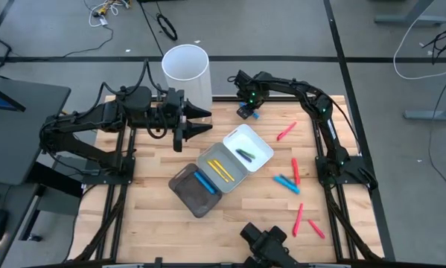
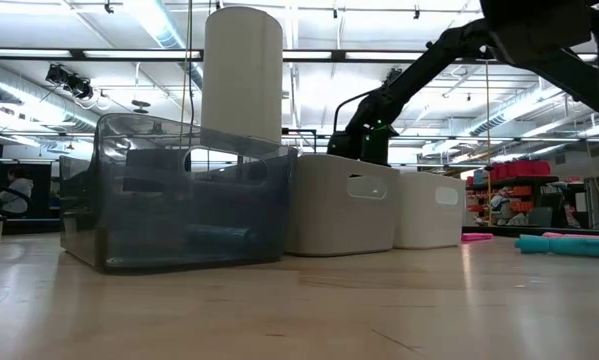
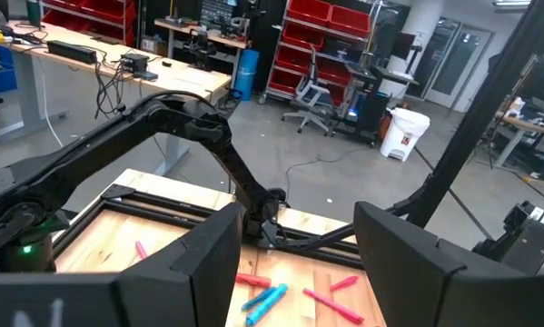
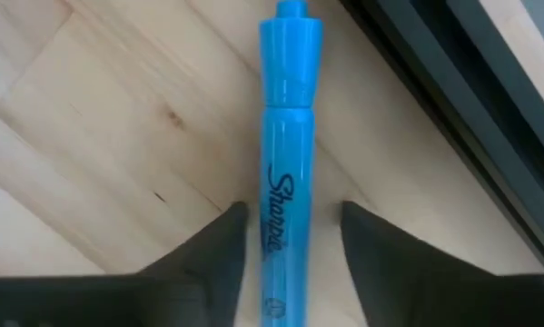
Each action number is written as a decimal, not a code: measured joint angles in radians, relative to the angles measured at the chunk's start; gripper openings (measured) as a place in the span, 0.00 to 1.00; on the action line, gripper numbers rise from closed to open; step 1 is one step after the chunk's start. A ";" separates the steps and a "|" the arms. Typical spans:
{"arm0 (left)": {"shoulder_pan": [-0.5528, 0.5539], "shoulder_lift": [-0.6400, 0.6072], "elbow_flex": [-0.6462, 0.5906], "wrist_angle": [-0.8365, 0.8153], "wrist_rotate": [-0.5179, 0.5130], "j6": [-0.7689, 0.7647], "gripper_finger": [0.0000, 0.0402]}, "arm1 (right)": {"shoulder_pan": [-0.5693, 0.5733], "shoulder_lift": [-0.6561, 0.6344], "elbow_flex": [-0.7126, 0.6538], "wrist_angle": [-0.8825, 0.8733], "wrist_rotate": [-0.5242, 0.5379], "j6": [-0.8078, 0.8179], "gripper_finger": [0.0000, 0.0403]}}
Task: Pick & Place Markers
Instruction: Put the top blue highlighter into the black bin
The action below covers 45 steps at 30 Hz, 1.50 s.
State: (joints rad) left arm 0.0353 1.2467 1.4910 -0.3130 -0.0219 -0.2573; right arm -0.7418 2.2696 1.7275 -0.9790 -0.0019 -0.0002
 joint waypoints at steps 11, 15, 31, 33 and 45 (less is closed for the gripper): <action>0.000 0.000 0.000 0.000 0.000 0.005 0.55 | 0.001 -0.004 -0.002 -0.023 0.029 0.000 0.10; 0.000 0.000 0.000 0.000 0.000 0.006 0.55 | 0.000 -0.029 -0.009 -0.043 0.061 0.001 0.10; 0.001 0.000 0.000 0.002 0.000 0.010 0.55 | 0.012 -0.195 -0.008 -0.219 0.087 0.011 0.10; 0.001 0.000 0.000 0.007 0.000 0.018 0.55 | 0.016 -0.231 -0.007 -0.238 0.087 0.012 0.10; 0.001 0.000 0.000 0.018 0.000 0.018 0.55 | 0.063 -0.432 -0.006 -0.402 0.082 0.026 0.10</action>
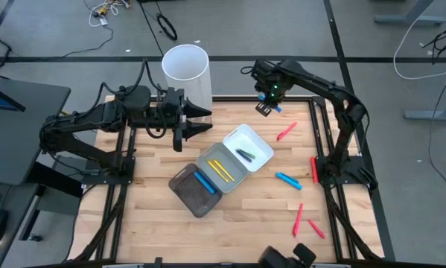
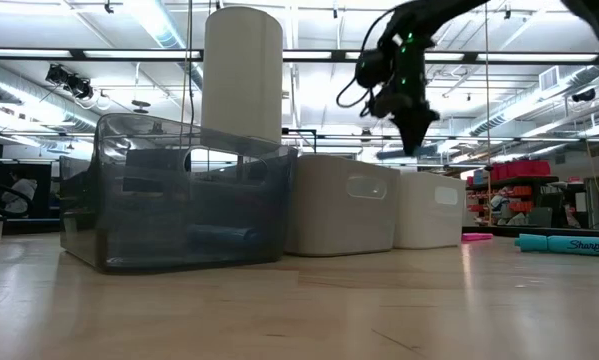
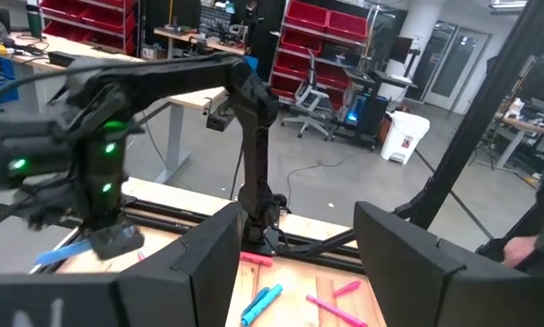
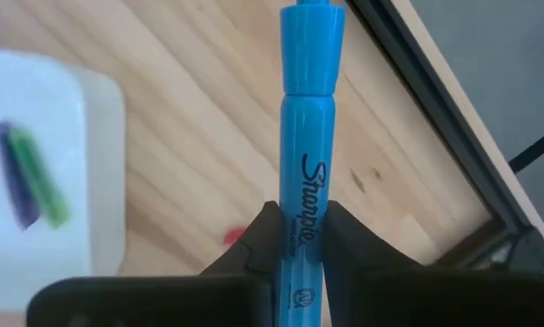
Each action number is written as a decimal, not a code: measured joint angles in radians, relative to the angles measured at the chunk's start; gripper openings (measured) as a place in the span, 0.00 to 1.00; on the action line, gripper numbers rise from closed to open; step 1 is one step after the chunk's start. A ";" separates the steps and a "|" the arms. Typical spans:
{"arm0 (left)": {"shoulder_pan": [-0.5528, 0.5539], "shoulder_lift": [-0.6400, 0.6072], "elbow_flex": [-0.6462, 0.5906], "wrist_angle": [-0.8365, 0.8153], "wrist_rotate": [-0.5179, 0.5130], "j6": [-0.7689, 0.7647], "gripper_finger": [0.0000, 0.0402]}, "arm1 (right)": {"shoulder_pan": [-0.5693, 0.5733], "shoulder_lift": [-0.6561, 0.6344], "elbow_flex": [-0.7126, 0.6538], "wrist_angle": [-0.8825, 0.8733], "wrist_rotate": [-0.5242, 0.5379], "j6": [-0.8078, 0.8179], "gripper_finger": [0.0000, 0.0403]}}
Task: Pick & Place Markers
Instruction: Put the top blue highlighter into the black bin
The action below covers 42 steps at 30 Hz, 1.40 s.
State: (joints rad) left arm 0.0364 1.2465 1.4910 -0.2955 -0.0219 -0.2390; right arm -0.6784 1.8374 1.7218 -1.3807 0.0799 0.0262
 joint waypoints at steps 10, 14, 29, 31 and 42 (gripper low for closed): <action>0.000 0.000 0.000 0.000 0.000 -0.001 0.55 | 0.071 -0.115 0.001 -0.098 -0.002 0.051 0.10; 0.000 0.000 0.000 -0.001 0.000 -0.001 0.55 | 0.104 -0.145 0.001 -0.106 -0.007 0.073 0.10; 0.000 0.000 0.000 -0.002 0.000 -0.003 0.55 | 0.196 -0.277 0.002 0.270 -0.009 0.124 0.10; 0.000 0.000 0.000 -0.002 0.000 -0.003 0.55 | 0.223 -0.302 0.002 0.320 -0.008 0.130 0.10; 0.000 -0.005 0.000 -0.002 0.000 -0.001 0.55 | 0.431 -0.394 0.002 0.576 -0.009 0.150 0.10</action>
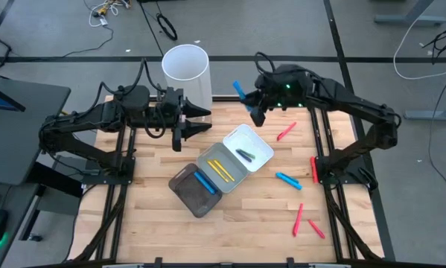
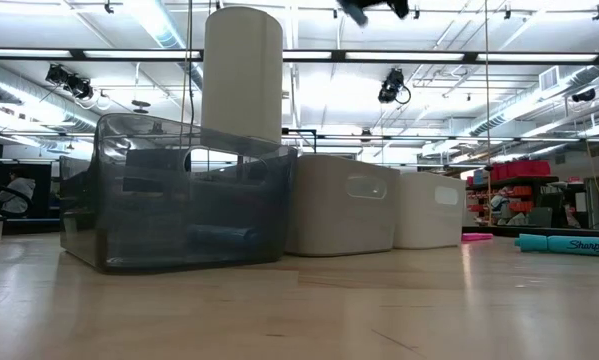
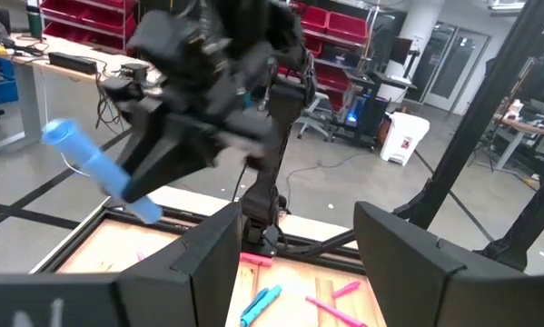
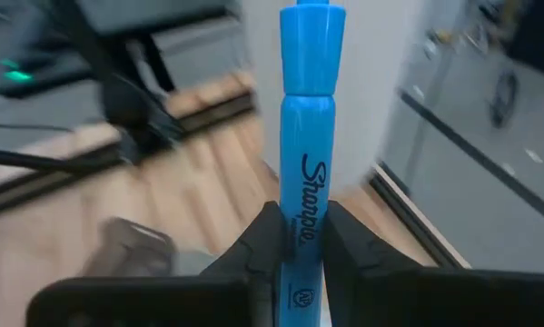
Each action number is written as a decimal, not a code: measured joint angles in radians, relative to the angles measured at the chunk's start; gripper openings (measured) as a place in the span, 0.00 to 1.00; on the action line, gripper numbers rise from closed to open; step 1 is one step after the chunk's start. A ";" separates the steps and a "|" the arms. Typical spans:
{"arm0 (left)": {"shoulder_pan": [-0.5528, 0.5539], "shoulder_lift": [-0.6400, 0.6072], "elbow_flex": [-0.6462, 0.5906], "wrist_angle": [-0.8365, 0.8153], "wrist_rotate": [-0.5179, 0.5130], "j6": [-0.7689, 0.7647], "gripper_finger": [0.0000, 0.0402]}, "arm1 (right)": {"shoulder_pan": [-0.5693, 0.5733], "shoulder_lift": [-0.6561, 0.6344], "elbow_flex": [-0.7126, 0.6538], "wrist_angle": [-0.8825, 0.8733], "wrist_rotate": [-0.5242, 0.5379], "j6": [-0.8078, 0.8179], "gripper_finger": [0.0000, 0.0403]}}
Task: Pick & Place Markers
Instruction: Put the top blue highlighter into the black bin
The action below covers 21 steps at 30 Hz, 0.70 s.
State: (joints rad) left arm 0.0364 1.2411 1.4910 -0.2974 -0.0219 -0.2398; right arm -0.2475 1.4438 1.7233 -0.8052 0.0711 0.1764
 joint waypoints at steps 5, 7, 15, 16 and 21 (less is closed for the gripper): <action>0.000 0.000 0.000 0.000 0.000 0.000 0.55 | 0.097 -0.013 0.000 0.114 0.000 -0.002 0.10; 0.000 0.000 0.000 0.000 0.000 0.000 0.55 | 0.135 -0.013 0.000 0.156 0.000 -0.013 0.10; 0.000 0.000 0.000 0.001 0.000 0.000 0.55 | 0.247 -0.013 0.000 0.293 -0.001 -0.061 0.10; 0.000 0.000 0.000 0.001 0.000 0.000 0.55 | 0.256 -0.013 0.000 0.308 0.000 -0.063 0.10; 0.000 0.000 0.000 0.001 0.000 -0.001 0.55 | 0.299 -0.012 0.000 0.367 -0.001 -0.073 0.10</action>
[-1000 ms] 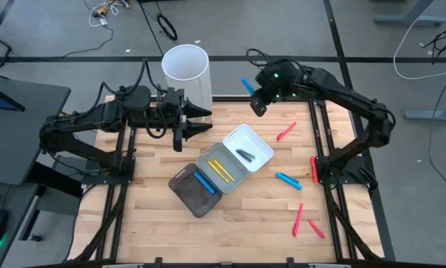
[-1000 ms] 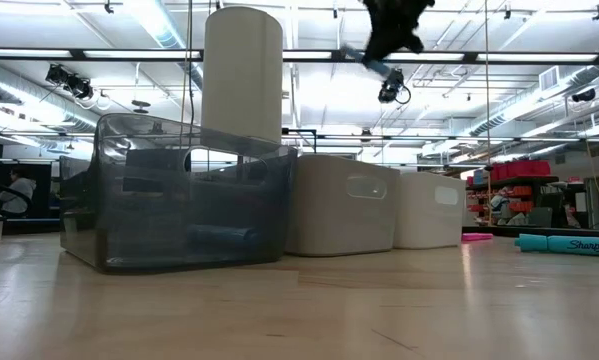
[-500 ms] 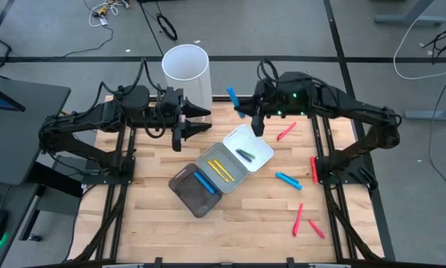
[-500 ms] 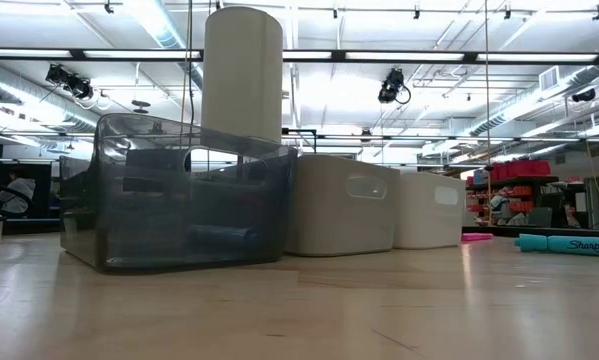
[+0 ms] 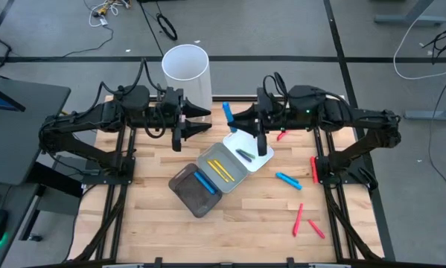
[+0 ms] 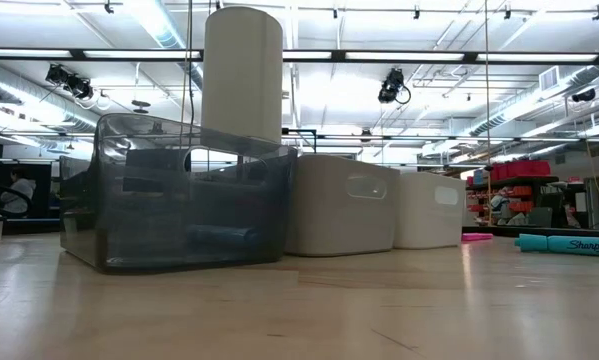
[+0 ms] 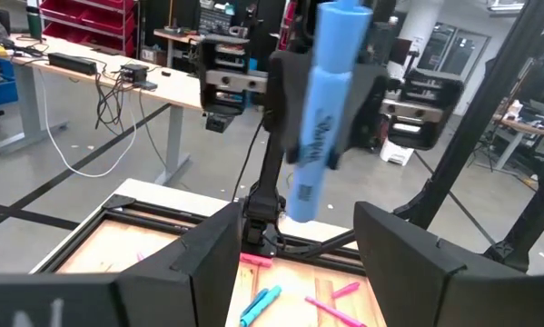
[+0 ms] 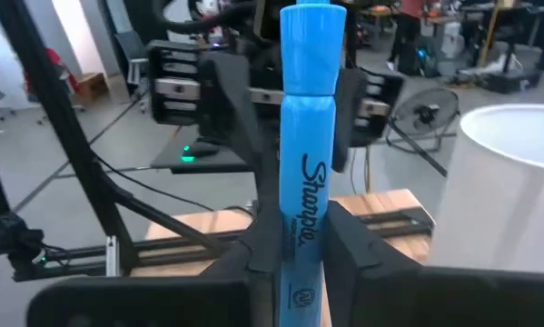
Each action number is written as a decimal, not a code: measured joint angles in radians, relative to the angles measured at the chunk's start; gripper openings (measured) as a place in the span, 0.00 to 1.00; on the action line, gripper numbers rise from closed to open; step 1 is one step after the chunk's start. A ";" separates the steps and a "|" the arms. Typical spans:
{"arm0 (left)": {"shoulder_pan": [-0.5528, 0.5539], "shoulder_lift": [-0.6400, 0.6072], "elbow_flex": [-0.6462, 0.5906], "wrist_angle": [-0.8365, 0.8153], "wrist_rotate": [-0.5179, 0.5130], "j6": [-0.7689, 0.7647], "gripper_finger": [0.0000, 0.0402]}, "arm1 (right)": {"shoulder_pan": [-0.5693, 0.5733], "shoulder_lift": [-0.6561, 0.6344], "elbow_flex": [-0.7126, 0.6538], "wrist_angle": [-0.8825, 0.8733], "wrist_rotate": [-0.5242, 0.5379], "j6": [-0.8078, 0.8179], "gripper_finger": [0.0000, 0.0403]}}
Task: Pick & Place Markers
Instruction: Put the top blue highlighter into the black bin
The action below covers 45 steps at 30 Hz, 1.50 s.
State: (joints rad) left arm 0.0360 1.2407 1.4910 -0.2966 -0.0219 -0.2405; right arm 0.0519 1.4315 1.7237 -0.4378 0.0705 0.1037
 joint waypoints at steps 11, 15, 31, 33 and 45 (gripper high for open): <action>-0.001 0.002 0.000 0.086 0.106 0.020 0.55 | 0.019 0.013 0.000 0.074 0.003 -0.005 0.10; -0.001 0.003 0.000 0.125 0.079 0.005 0.55 | 0.025 0.029 0.001 0.123 0.000 0.007 0.10; -0.018 0.089 0.000 0.256 0.029 -0.019 0.49 | 0.028 0.055 0.001 0.140 -0.005 -0.041 0.10; -0.023 0.100 0.000 0.277 0.027 -0.018 0.48 | 0.029 0.055 0.001 0.143 -0.012 -0.041 0.10; -0.029 0.103 0.000 0.284 0.043 -0.010 0.35 | 0.028 0.056 0.001 0.129 -0.032 -0.037 0.10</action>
State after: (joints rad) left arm 0.0067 1.3441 1.4914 -0.0128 0.0215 -0.2510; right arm 0.0803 1.4872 1.7245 -0.3084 0.0382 0.0671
